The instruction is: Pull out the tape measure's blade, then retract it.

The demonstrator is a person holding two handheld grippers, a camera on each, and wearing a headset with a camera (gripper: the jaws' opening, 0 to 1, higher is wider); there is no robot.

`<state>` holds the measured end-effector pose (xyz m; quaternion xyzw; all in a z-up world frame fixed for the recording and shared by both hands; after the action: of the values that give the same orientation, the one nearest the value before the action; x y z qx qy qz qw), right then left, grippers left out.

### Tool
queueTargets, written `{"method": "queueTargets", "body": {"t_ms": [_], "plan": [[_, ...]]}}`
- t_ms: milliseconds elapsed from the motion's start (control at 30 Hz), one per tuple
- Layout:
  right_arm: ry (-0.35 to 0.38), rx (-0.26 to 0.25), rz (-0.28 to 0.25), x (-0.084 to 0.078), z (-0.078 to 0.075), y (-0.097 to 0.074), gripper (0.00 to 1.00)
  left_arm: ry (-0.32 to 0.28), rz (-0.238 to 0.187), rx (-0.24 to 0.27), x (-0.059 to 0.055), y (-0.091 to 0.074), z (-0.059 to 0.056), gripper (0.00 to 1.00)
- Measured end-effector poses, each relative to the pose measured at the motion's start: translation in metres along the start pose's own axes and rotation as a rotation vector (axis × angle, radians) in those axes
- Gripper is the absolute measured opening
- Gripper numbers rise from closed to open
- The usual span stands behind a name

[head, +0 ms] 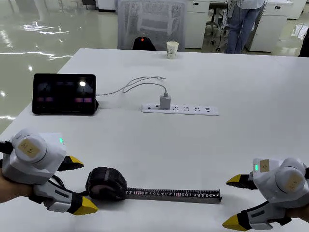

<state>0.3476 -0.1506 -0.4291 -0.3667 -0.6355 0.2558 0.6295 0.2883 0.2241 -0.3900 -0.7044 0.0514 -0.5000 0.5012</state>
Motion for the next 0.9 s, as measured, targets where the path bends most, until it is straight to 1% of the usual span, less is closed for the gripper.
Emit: {"method": "queueTargets", "body": {"t_ms": [133, 167, 267, 467, 500, 533, 567, 667, 800, 900], "plan": [[0.029, -0.012, -0.008, -0.002, 0.005, -0.003, 0.66, -0.038, -0.024, 0.009, -0.002, -0.003, -0.006, 0.76], [0.037, -0.017, -0.012, -0.002, 0.007, -0.004, 0.68, -0.051, -0.036, 0.011, -0.003, -0.004, -0.009, 0.77], [0.047, -0.031, -0.022, -0.003, 0.010, -0.007, 0.73, -0.074, -0.053, 0.021, -0.005, -0.006, -0.012, 0.82], [0.086, -0.058, -0.039, -0.003, 0.016, -0.013, 0.79, -0.114, -0.089, 0.039, -0.007, -0.012, -0.020, 0.89], [0.084, -0.066, -0.051, -0.002, 0.018, -0.015, 0.80, -0.121, -0.098, 0.045, -0.008, -0.013, -0.022, 0.90], [0.084, -0.068, -0.055, -0.001, 0.018, -0.015, 0.80, -0.123, -0.102, 0.047, -0.008, -0.013, -0.023, 0.91], [0.099, -0.071, -0.064, 0.000, 0.021, -0.017, 0.81, -0.132, -0.112, 0.052, -0.009, -0.015, -0.026, 0.92], [0.111, -0.084, -0.068, 0.000, 0.025, -0.019, 0.84, -0.142, -0.120, 0.058, -0.011, -0.016, -0.028, 0.94], [0.130, -0.097, -0.076, -0.002, 0.031, -0.022, 0.85, -0.158, -0.142, 0.080, -0.013, -0.019, -0.032, 0.99], [0.150, -0.109, -0.084, -0.003, 0.037, -0.024, 0.87, -0.164, -0.147, 0.084, -0.015, -0.020, -0.037, 0.99]]}}
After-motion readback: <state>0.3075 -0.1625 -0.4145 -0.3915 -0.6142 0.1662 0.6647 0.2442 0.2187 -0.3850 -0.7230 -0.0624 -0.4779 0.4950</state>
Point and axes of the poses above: the centre of the closed fingertips' face, and the gripper's own axes: y roughly forward along the fingers, z roughly to its left, x roughly out of its top, the point moved 8 cm from there along -y, roughly backward along the fingers, and after that the axes turned 1 degree about -y, right-handed, at the moved point
